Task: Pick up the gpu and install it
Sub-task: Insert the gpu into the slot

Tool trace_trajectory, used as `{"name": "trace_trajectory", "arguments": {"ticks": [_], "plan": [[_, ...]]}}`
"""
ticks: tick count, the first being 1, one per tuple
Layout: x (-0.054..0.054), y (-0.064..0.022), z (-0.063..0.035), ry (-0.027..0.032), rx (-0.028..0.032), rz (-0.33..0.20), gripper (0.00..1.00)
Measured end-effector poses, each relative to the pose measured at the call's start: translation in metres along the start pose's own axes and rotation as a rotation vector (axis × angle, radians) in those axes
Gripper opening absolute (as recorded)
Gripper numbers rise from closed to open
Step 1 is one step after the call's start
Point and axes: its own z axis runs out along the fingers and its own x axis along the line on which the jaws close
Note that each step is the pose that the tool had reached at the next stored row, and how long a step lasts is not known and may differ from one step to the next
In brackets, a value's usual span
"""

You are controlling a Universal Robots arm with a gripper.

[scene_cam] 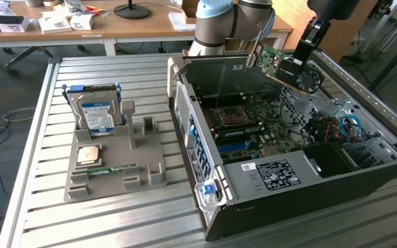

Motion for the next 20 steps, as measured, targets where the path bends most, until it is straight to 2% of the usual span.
{"name": "trace_trajectory", "arguments": {"ticks": [20], "plan": [[0.0006, 0.0005, 0.0003, 0.0128, -0.0042, -0.219, 0.26]]}}
